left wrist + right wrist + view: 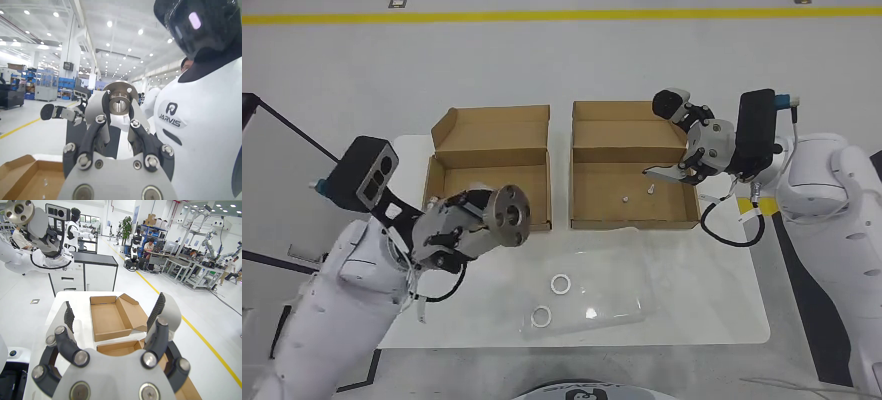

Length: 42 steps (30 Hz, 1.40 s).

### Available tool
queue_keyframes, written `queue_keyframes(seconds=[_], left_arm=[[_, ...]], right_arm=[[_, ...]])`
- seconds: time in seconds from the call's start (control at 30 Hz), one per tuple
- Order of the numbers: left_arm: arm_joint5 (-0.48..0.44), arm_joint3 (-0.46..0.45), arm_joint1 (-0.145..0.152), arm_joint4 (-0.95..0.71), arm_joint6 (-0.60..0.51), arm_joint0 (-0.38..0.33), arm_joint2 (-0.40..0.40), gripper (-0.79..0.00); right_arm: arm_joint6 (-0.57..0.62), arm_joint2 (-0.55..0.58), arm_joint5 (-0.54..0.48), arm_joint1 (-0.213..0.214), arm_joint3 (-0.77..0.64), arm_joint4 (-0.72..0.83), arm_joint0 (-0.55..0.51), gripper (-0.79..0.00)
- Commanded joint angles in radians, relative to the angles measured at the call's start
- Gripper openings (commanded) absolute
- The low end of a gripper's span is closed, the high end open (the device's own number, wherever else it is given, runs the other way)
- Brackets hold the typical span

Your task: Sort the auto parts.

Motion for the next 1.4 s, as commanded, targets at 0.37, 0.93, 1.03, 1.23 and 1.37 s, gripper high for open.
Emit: queue_keyframes(seconds=[0.37, 0.93, 1.03, 1.23, 1.37], left_arm=[[0.0, -0.037, -0.039, -0.057, 0.119, -0.03, 0.071, -0.785], [0.0, -0.084, -0.102, -0.244, 0.107, 0.005, 0.065, -0.785], [0.0, -0.079, -0.121, -0.339, 0.002, 0.019, 0.039, -0.785], [0.0, -0.039, -0.161, -0.562, -0.281, 0.055, -0.027, -0.785], [0.0, 0.01, -0.197, -0.731, -0.53, 0.081, -0.089, -0.785]], right_arm=[[0.0, 0.0, 0.0, 0.0, 0.0, 0.0, 0.0, 0.0], [0.0, 0.0, 0.0, 0.0, 0.0, 0.0, 0.0, 0.0], [0.0, 0.0, 0.0, 0.0, 0.0, 0.0, 0.0, 0.0], [0.0, 0.0, 0.0, 0.0, 0.0, 0.0, 0.0, 0.0], [0.0, 0.0, 0.0, 0.0, 0.0, 0.0, 0.0, 0.0]])
